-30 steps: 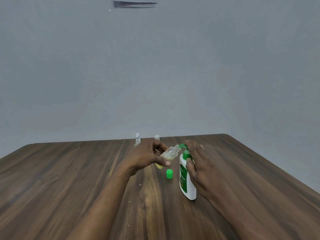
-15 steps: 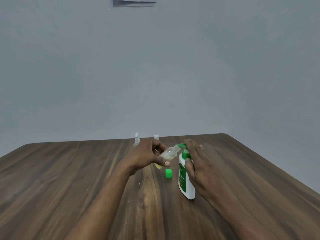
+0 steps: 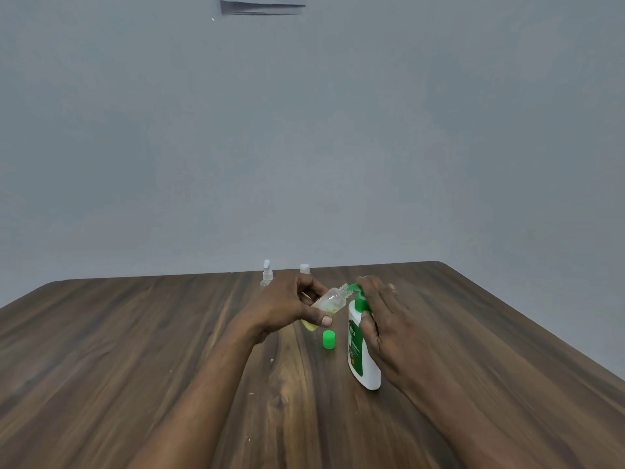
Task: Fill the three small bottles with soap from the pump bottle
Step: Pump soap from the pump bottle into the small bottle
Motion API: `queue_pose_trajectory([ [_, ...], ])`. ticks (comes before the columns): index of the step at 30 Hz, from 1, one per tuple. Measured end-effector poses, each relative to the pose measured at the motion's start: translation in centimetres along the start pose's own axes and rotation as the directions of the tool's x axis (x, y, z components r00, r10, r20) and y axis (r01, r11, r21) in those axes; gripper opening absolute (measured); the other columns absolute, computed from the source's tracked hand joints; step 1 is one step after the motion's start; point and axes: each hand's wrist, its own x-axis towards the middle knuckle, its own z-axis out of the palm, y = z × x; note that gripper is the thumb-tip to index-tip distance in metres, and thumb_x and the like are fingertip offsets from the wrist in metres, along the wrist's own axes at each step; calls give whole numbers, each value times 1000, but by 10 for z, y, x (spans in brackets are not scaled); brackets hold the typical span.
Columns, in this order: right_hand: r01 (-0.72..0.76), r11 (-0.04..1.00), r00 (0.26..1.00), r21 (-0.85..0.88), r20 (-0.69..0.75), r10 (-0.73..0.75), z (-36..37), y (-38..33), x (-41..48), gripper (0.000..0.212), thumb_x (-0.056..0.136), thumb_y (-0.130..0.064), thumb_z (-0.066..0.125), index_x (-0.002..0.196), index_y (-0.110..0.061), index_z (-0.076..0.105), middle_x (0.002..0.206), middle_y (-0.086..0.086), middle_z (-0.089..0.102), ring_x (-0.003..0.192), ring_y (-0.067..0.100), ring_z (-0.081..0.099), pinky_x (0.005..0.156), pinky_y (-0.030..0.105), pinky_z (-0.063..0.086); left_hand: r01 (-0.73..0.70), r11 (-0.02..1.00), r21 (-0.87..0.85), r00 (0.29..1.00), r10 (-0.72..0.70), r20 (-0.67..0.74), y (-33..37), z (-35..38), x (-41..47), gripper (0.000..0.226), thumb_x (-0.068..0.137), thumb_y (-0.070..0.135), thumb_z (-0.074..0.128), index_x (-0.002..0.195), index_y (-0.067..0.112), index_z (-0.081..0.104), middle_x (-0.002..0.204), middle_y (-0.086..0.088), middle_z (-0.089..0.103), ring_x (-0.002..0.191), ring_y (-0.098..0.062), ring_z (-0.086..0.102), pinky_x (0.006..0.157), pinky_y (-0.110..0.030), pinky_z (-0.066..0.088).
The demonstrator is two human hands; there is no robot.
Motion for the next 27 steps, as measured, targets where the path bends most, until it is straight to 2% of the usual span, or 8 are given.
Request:
queue_pose_trajectory([
  [4,-43,998,999,48,-12,44,1,1,-1,56,90,-28,33,145,-20,34,150,-3,37,136,-1,22,113,21,18,9,1000,-2,1000,-9,-5,1,0,-1,39,63,9,94,97,14,76,92,-10,72,83,-20,64,88,-49,56],
  [8,-32,999,999,19,9,32,3,3,0,62,88,-37,19,145,-20,35,150,-4,36,140,10,30,117,25,18,13,1000,0,1000,-13,-9,3,-1,-1,38,63,10,94,97,14,76,91,-6,73,83,-19,65,87,-48,56],
  [11,-8,1000,999,-18,34,9,4,4,1,62,88,-37,17,144,-18,36,149,-5,38,140,9,29,118,25,14,7,1000,-3,1000,-7,-3,4,0,-2,37,64,9,93,95,16,76,89,-4,73,82,-18,65,87,-47,56],
  [16,-15,1000,1000,-22,5,15,0,1,2,54,91,-29,29,139,-13,45,143,2,47,137,13,35,114,27,19,17,1000,8,1000,-17,-13,4,1,-2,39,63,8,93,98,13,75,100,-15,73,86,-22,64,90,-51,55],
  [20,-8,1000,1000,18,25,8,-3,0,1,54,90,-21,38,143,-14,38,147,0,41,139,12,33,116,23,13,10,1000,-1,1000,-10,-8,3,1,-2,38,63,7,93,96,14,76,100,-17,73,83,-20,65,88,-51,56],
  [22,-11,1000,1000,22,2,11,-4,-2,1,54,89,-18,42,143,-14,38,147,1,42,138,8,30,115,24,16,10,1000,0,1000,-10,-5,3,1,-2,38,64,7,93,96,14,76,99,-16,74,83,-20,66,87,-50,56],
  [24,-8,1000,1000,21,5,8,-4,-2,1,55,89,-19,41,144,-14,38,147,1,41,135,3,25,114,24,17,9,1000,-1,1000,-9,-4,3,2,-2,38,64,6,93,97,13,76,100,-17,74,83,-21,67,87,-50,56],
  [27,4,1000,999,9,51,-4,-4,0,0,55,92,-20,40,146,-16,32,151,-2,35,140,6,25,117,22,10,6,1000,2,1000,-6,-7,4,2,-2,37,64,7,93,96,14,75,98,-15,75,82,-20,67,87,-50,57],
])
